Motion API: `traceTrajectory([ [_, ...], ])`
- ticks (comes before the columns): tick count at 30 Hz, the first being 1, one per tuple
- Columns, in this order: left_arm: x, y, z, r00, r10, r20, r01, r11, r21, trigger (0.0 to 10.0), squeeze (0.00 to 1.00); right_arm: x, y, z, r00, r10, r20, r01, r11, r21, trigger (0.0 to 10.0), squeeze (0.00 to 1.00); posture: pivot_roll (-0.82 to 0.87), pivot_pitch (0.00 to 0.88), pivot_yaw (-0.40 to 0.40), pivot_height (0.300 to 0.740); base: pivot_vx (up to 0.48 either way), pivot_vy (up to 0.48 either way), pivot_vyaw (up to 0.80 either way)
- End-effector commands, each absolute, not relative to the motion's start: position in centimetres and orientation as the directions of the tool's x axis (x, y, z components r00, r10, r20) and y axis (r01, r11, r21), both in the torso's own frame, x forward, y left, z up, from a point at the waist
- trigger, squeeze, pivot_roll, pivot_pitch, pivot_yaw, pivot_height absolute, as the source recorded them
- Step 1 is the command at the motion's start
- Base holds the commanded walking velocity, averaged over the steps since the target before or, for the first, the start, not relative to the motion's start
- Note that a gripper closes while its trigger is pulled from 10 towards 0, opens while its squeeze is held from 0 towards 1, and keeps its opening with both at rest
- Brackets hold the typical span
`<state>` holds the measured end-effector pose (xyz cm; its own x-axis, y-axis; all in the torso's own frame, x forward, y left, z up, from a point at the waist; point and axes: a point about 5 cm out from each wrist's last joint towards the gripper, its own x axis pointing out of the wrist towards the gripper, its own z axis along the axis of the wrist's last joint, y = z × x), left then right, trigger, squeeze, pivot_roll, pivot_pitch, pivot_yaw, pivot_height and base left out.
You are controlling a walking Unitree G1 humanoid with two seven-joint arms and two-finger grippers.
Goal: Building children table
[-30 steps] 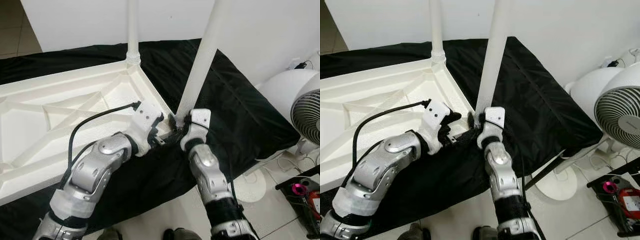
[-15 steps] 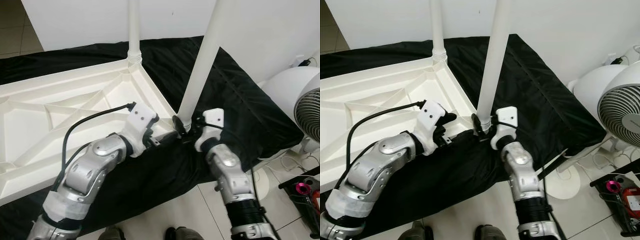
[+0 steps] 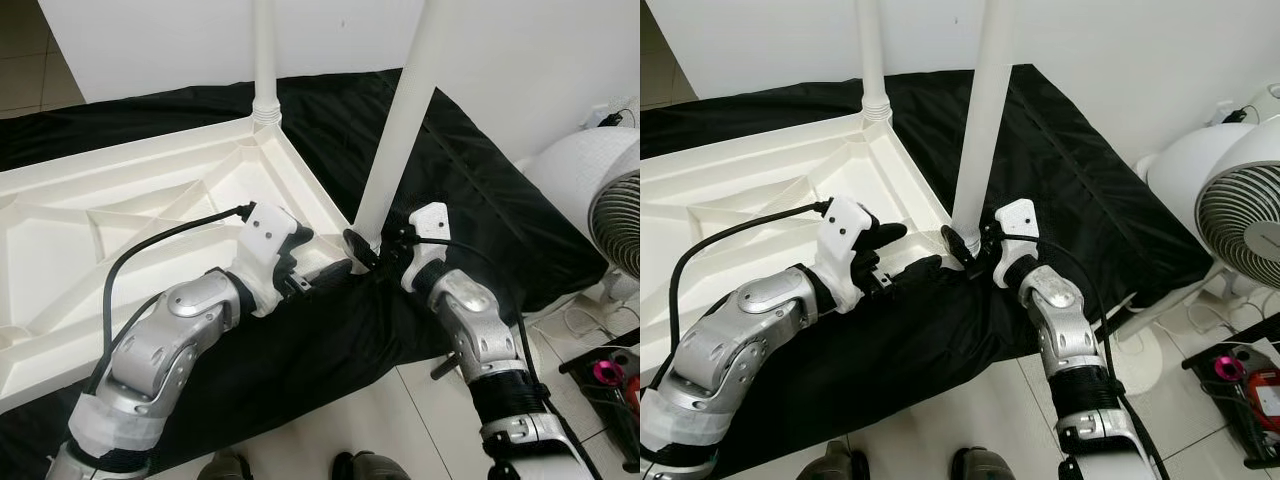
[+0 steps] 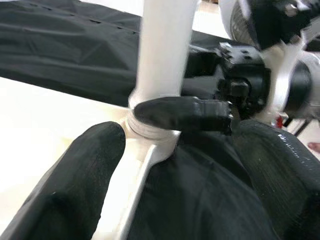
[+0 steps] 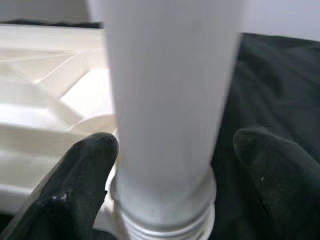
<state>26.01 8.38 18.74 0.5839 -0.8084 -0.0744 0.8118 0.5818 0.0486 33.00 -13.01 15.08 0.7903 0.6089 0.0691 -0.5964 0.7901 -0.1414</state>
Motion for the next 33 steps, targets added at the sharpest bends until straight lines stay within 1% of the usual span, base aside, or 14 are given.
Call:
traceTrajectory([
  [1,25.0,7.6,18.3,0.463,-0.881,-0.094,0.886,0.459,0.063,10.0,0.00,33.5,-13.0,15.0,0.756,0.653,0.052,-0.640,0.753,-0.155,10.0,0.00,-0.09,0.090,-0.019,0.740,0.000,0.000,0.00],
  [4,25.0,7.4,18.2,0.463,-0.881,-0.098,0.886,0.459,0.059,10.0,0.00,33.8,-12.9,15.2,0.745,0.666,0.050,-0.649,0.739,-0.179,10.0,0.00,-0.09,0.085,-0.020,0.740,0.000,0.000,0.00],
  [8,25.4,6.8,17.6,0.521,-0.848,-0.102,0.853,0.522,0.017,10.0,0.00,35.2,-12.8,15.7,0.713,0.701,0.021,-0.676,0.694,-0.248,10.0,0.00,-0.07,0.070,-0.023,0.740,0.000,0.000,0.00],
  [14,25.1,6.5,17.6,0.508,-0.855,-0.100,0.861,0.509,0.024,10.0,0.00,35.7,-12.9,15.7,0.687,0.727,0.002,-0.702,0.664,-0.256,10.0,0.00,-0.06,0.060,-0.026,0.740,0.000,0.000,0.00],
  [15,25.1,6.5,17.5,0.509,-0.855,-0.100,0.861,0.508,0.029,10.0,0.00,35.8,-12.9,15.6,0.683,0.731,-0.001,-0.707,0.660,-0.254,6.6,0.00,-0.06,0.060,-0.026,0.740,0.000,0.000,0.00],
  [16,25.1,6.5,17.5,0.509,-0.855,-0.100,0.861,0.508,0.029,10.0,0.00,35.8,-12.9,15.6,0.683,0.731,-0.001,-0.707,0.660,-0.254,6.6,0.00,-0.06,0.060,-0.026,0.740,0.000,0.000,0.00],
  [17,25.1,6.6,17.5,0.511,-0.853,-0.100,0.859,0.511,0.033,10.0,0.00,35.9,-12.9,15.5,0.678,0.735,-0.007,-0.713,0.655,-0.249,3.9,0.00,-0.06,0.056,-0.028,0.740,0.000,0.000,0.00],
  [18,25.1,6.6,17.5,0.511,-0.853,-0.100,0.859,0.511,0.033,10.0,0.00,35.9,-12.9,15.5,0.678,0.735,-0.007,-0.713,0.655,-0.249,3.9,0.00,-0.06,0.056,-0.028,0.740,0.000,0.000,0.00],
  [19,25.2,6.6,17.5,0.514,-0.852,-0.101,0.858,0.513,0.036,10.0,0.00,35.9,-12.9,15.4,0.675,0.737,-0.014,-0.717,0.653,-0.244,1.2,0.00,-0.05,0.054,-0.028,0.740,0.000,0.000,0.00],
  [20,25.2,6.6,17.6,0.516,-0.851,-0.100,0.856,0.515,0.039,10.0,0.00,36.0,-13.0,15.2,0.676,0.737,-0.021,-0.721,0.654,-0.230,0.0,0.00,-0.05,0.052,-0.027,0.740,0.000,0.000,0.00],
  [28,25.3,6.6,17.7,0.521,-0.848,-0.095,0.853,0.519,0.043,10.0,0.00,36.1,-13.4,14.1,0.690,0.723,-0.043,-0.713,0.667,-0.217,0.0,0.00,-0.05,0.049,-0.025,0.740,0.000,0.000,0.00],
  [29,25.3,6.6,17.7,0.522,-0.848,-0.095,0.853,0.520,0.043,10.0,0.00,36.0,-13.5,13.9,0.700,0.713,-0.044,-0.705,0.678,-0.208,5.3,0.00,-0.05,0.050,-0.025,0.740,0.000,0.000,0.00],
  [30,25.3,6.6,17.7,0.523,-0.847,-0.095,0.852,0.522,0.043,10.0,0.00,35.9,-13.5,13.6,0.705,0.708,-0.044,-0.702,0.686,-0.192,10.0,0.00,-0.05,0.050,-0.026,0.740,0.000,0.000,0.00],
  [33,25.3,6.6,17.7,0.525,-0.846,-0.095,0.851,0.523,0.044,10.0,0.00,35.8,-13.5,13.3,0.708,0.705,-0.044,-0.700,0.693,-0.173,10.0,0.00,-0.05,0.050,-0.026,0.740,0.000,0.000,0.00],
])
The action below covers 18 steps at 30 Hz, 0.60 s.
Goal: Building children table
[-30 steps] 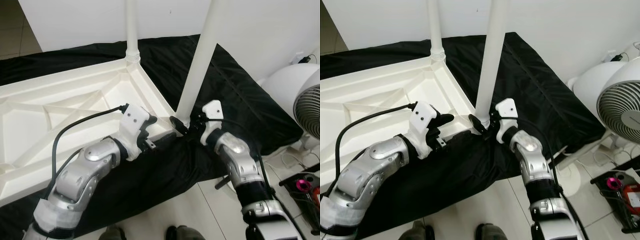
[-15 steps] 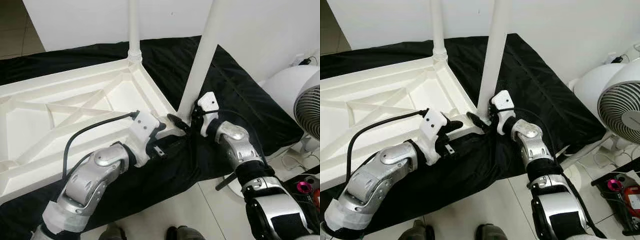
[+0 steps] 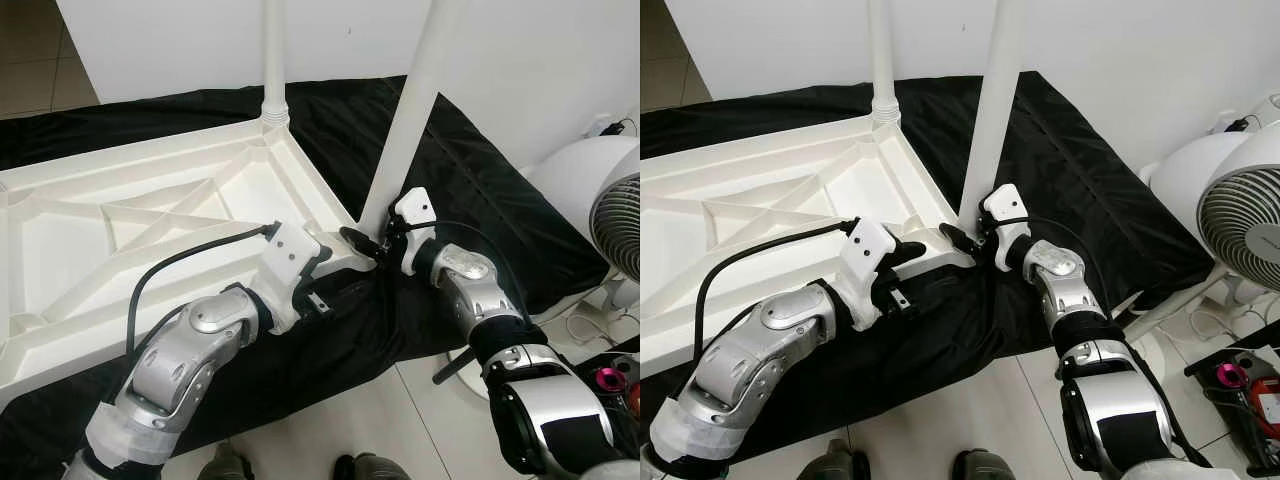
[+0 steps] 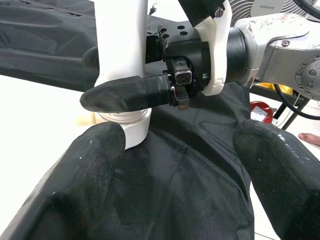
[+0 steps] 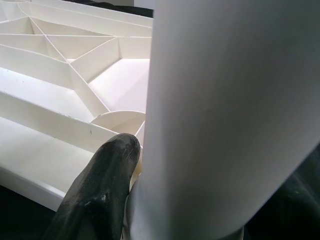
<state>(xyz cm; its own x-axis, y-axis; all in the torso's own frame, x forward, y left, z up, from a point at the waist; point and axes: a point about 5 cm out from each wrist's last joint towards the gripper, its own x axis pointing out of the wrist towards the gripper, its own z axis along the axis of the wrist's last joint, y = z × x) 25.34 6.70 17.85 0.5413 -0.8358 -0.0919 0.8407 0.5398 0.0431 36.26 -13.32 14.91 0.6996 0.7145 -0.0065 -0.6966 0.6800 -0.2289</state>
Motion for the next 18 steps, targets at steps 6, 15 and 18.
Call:
traceTrajectory([
  [6,25.2,6.6,17.7,0.528,-0.844,-0.097,0.849,0.527,0.038,10.0,0.00,35.8,-13.4,12.5,0.781,0.623,-0.048,-0.623,0.771,-0.131,10.0,0.00,-0.05,0.055,-0.034,0.740,0.000,0.000,0.00],
  [15,25.4,7.0,17.4,0.547,-0.831,-0.101,0.837,0.546,0.036,10.0,0.00,33.8,-9.4,11.9,0.963,0.268,0.009,-0.268,0.963,0.026,10.0,0.00,-0.04,0.051,-0.054,0.740,0.000,0.000,0.00],
  [18,25.4,7.1,17.4,0.548,-0.830,-0.101,0.836,0.547,0.035,10.0,0.00,33.1,-8.5,11.9,0.983,0.183,0.002,-0.182,0.981,0.063,10.0,0.00,-0.05,0.049,-0.053,0.740,0.000,0.000,0.00],
])
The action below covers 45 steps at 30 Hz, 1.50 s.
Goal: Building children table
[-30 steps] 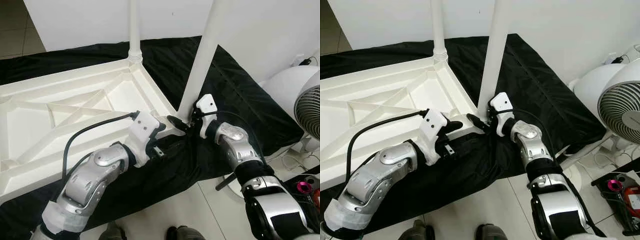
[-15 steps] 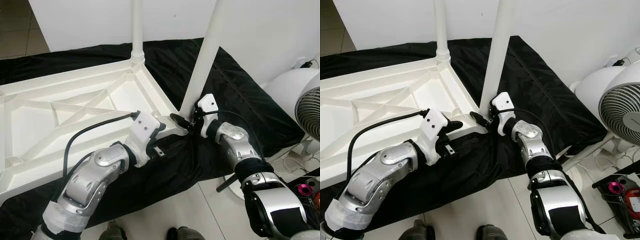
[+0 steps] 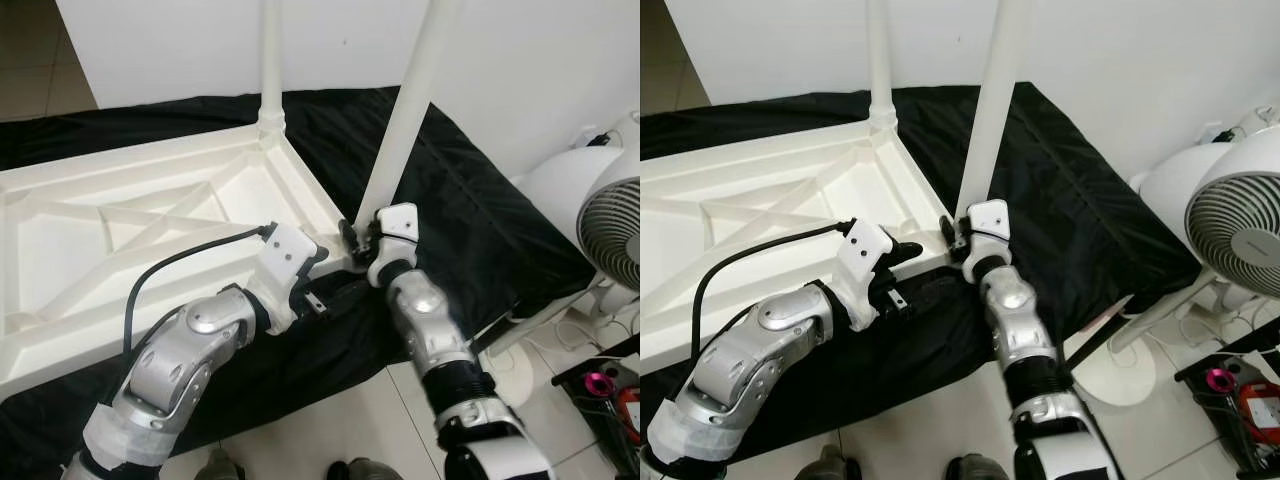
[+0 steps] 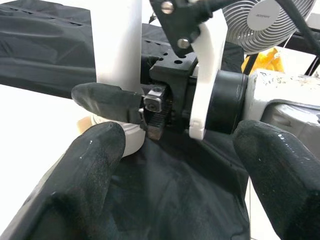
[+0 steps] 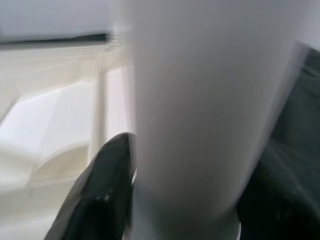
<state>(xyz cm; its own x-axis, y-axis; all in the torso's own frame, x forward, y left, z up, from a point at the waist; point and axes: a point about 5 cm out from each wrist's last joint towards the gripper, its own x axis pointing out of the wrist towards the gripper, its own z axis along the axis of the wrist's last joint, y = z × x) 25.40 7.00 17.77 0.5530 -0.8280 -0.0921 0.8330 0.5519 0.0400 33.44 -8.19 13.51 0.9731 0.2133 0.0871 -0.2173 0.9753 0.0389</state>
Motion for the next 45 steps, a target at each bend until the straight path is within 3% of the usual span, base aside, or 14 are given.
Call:
traceTrajectory([
  [1,25.4,7.1,17.4,0.548,-0.830,-0.101,0.836,0.548,0.035,10.0,0.00,32.8,-8.2,11.9,0.989,0.151,-0.001,-0.150,0.986,0.075,10.0,0.00,-0.05,0.049,-0.053,0.740,0.000,0.000,0.00],
  [5,25.3,7.1,17.4,0.544,-0.833,-0.103,0.839,0.543,0.033,10.0,0.00,31.7,-6.3,12.5,0.983,0.183,0.010,-0.183,0.979,0.091,10.0,0.00,-0.05,0.047,-0.052,0.740,0.000,0.000,0.00],
  [14,25.6,7.1,17.5,0.537,-0.837,-0.102,0.843,0.536,0.039,10.0,0.00,31.5,-7.2,12.9,0.988,0.155,0.012,-0.156,0.985,0.079,10.0,0.00,-0.06,0.034,-0.045,0.740,0.000,0.000,0.00],
  [15,25.6,7.1,17.5,0.537,-0.838,-0.101,0.844,0.535,0.041,10.0,0.00,31.4,-7.3,12.9,0.986,0.166,0.024,-0.167,0.983,0.074,10.0,1.00,-0.06,0.034,-0.045,0.740,0.000,0.000,0.00],
  [16,25.6,7.1,17.5,0.536,-0.838,-0.101,0.844,0.535,0.044,10.0,0.00,31.2,-7.4,13.0,0.983,0.178,0.031,-0.180,0.981,0.078,10.0,1.00,-0.06,0.034,-0.045,0.740,0.000,0.000,0.00],
  [22,25.6,7.1,17.6,0.533,-0.840,-0.103,0.846,0.531,0.046,10.0,0.00,31.1,-8.6,14.0,0.961,0.261,0.094,-0.267,0.961,0.064,10.0,1.00,-0.05,0.028,-0.040,0.740,0.000,0.000,0.00],
  [23,25.5,7.0,17.6,0.529,-0.842,-0.104,0.848,0.527,0.046,10.0,0.00,31.4,-9.2,14.2,0.948,0.302,0.100,-0.308,0.950,0.053,10.0,0.00,-0.06,0.028,-0.040,0.740,0.000,0.000,0.00],
  [32,25.2,6.5,17.5,0.510,-0.853,-0.108,0.860,0.508,0.044,10.0,0.00,32.7,-11.6,15.1,0.879,0.461,0.125,-0.457,0.887,-0.063,10.0,0.00,-0.06,0.032,-0.035,0.740,0.000,0.000,0.00],
  [38,25.3,6.2,17.6,0.501,-0.859,-0.105,0.866,0.499,0.039,10.0,0.00,34.6,-11.3,15.6,0.767,0.638,0.073,-0.622,0.766,-0.165,10.0,0.00,-0.07,0.040,-0.024,0.740,0.000,0.000,0.00],
  [45,25.4,6.1,17.8,0.504,-0.858,-0.100,0.864,0.503,0.039,10.0,0.00,35.5,-11.3,15.8,0.721,0.692,0.035,-0.675,0.713,-0.192,10.0,0.00,-0.06,0.043,-0.026,0.740,0.000,0.000,0.00],
])
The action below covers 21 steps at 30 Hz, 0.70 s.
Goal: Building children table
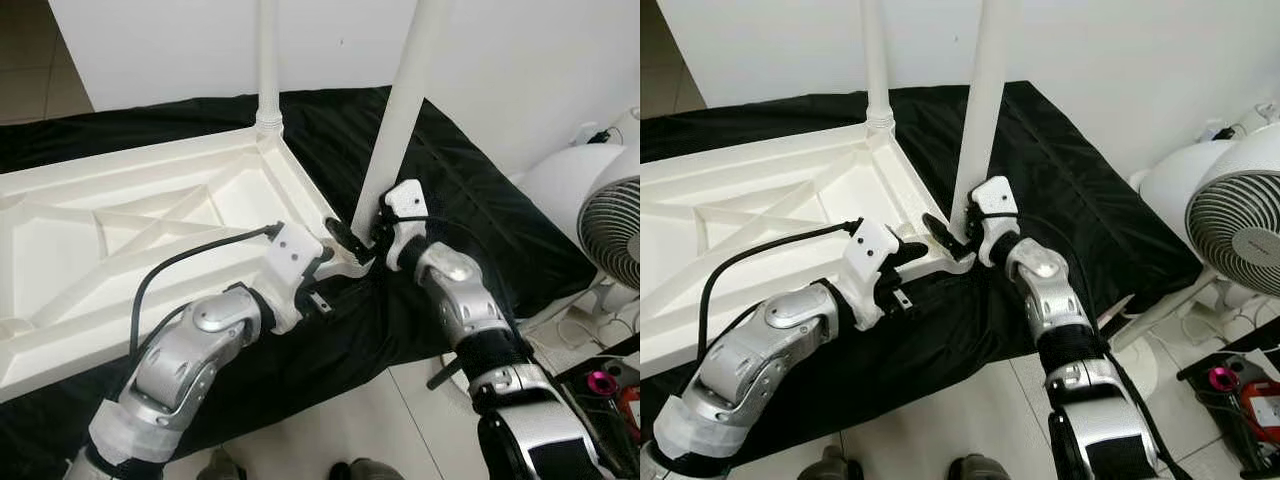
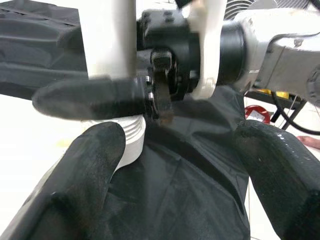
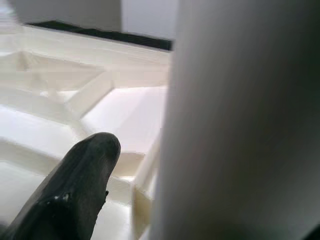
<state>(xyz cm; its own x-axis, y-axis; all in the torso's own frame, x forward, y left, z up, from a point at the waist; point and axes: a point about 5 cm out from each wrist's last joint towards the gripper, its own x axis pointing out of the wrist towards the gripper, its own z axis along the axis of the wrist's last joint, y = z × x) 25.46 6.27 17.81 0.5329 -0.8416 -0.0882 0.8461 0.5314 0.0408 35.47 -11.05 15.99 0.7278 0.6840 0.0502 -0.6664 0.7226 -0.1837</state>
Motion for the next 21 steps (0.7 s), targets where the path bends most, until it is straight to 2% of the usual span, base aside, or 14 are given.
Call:
traceTrajectory([
  [1,25.4,6.1,17.8,0.504,-0.858,-0.100,0.863,0.503,0.039,10.0,0.00,35.6,-11.3,15.8,0.720,0.693,0.033,-0.675,0.711,-0.196,10.0,0.00,-0.06,0.043,-0.026,0.740,0.000,0.000,0.00],
  [4,25.4,6.1,17.8,0.505,-0.858,-0.099,0.863,0.503,0.039,10.0,0.00,35.8,-11.4,15.7,0.711,0.703,0.022,-0.686,0.700,-0.199,10.0,0.00,-0.06,0.045,-0.027,0.740,0.000,0.000,0.00],
  [5,25.4,6.1,17.8,0.505,-0.857,-0.099,0.863,0.504,0.039,10.0,0.00,35.9,-11.5,15.6,0.708,0.706,0.011,-0.690,0.695,-0.204,8.9,0.00,-0.06,0.045,-0.027,0.740,0.000,0.000,0.00],
  [6,25.5,6.2,17.8,0.513,-0.852,-0.104,0.858,0.512,0.043,10.0,0.00,36.0,-11.9,15.4,0.709,0.705,-0.015,-0.692,0.691,-0.209,1.4,0.00,-0.06,0.047,-0.031,0.740,0.000,0.000,0.00],
  [8,25.5,6.3,17.7,0.519,-0.848,-0.107,0.854,0.518,0.045,10.0,0.00,36.2,-12.2,15.3,0.708,0.706,-0.033,-0.695,0.687,-0.212,1.4,0.00,-0.06,0.047,-0.031,0.740,0.000,0.000,0.00],
  [9,25.6,6.4,17.7,0.527,-0.843,-0.109,0.850,0.525,0.046,10.0,0.00,36.2,-12.5,15.1,0.708,0.705,-0.044,-0.697,0.686,-0.210,0.0,0.00,-0.06,0.048,-0.033,0.740,0.000,0.000,0.00],
  [18,25.9,6.7,17.9,0.538,-0.837,-0.104,0.843,0.536,0.049,10.0,0.00,36.0,-13.1,14.2,0.708,0.704,-0.056,-0.700,0.689,-0.187,0.0,0.00,-0.06,0.051,-0.031,0.740,0.000,0.000,0.00],
  [19,25.9,6.7,17.8,0.538,-0.836,-0.105,0.843,0.536,0.051,10.0,0.00,36.0,-13.2,14.1,0.715,0.697,-0.054,-0.693,0.696,-0.186,3.4,0.00,-0.06,0.051,-0.030,0.740,0.000,0.000,0.00],
  [20,25.8,6.7,17.8,0.538,-0.836,-0.106,0.843,0.535,0.052,10.0,0.00,35.9,-13.2,14.0,0.720,0.692,-0.052,-0.688,0.701,-0.186,3.4,0.00,-0.06,0.051,-0.030,0.740,0.000,0.000,0.00],
  [21,25.8,6.8,17.8,0.537,-0.837,-0.106,0.843,0.535,0.052,10.0,0.00,35.9,-13.3,14.0,0.727,0.685,-0.044,-0.681,0.711,-0.173,10.0,0.00,-0.06,0.053,-0.033,0.740,0.000,0.000,0.00],
])
